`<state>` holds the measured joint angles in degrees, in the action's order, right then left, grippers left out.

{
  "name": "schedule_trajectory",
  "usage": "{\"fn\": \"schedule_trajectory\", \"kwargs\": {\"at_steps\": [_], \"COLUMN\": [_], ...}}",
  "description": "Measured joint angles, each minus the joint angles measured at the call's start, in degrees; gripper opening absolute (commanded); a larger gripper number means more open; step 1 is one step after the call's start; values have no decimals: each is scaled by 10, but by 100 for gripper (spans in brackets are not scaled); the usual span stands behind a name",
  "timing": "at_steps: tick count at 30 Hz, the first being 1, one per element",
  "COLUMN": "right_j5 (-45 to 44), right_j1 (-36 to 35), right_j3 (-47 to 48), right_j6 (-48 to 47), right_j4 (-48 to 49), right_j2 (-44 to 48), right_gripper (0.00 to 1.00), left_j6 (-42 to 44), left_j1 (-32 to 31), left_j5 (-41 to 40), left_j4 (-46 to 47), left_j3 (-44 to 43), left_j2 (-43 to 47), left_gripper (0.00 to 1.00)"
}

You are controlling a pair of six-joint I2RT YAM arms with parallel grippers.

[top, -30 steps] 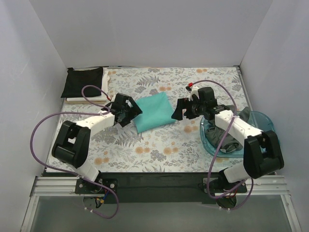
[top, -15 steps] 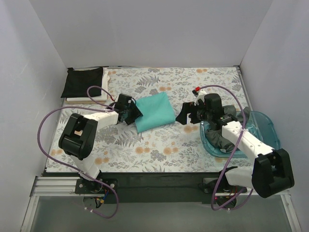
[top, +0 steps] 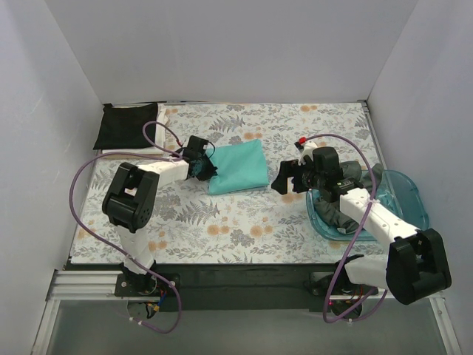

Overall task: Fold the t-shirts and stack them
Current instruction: Fold the tshirt, then neatly place the folded tshirt to the corner

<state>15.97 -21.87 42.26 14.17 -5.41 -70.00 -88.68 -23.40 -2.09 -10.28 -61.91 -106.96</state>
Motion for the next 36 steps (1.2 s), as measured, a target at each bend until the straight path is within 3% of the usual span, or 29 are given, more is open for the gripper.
{"fn": "schedule_trajectory", "kwargs": {"at_steps": [18,36], "right_j5": [-59,-132], "right_j1": [0,0], "right_j3": [-18,-57], "right_j6": [-8,-23], "right_j4": [-26,-35], "right_j2": [25,135], "right_gripper": [98,98], "left_j6": [177,346], "left_j1": [-4,2], "left_j5": [-43,-175], "left_j4": [-33,-51], "left_j3": [-87,-174], "left_j2": [-44,-78], "left_gripper": [0,0]}}
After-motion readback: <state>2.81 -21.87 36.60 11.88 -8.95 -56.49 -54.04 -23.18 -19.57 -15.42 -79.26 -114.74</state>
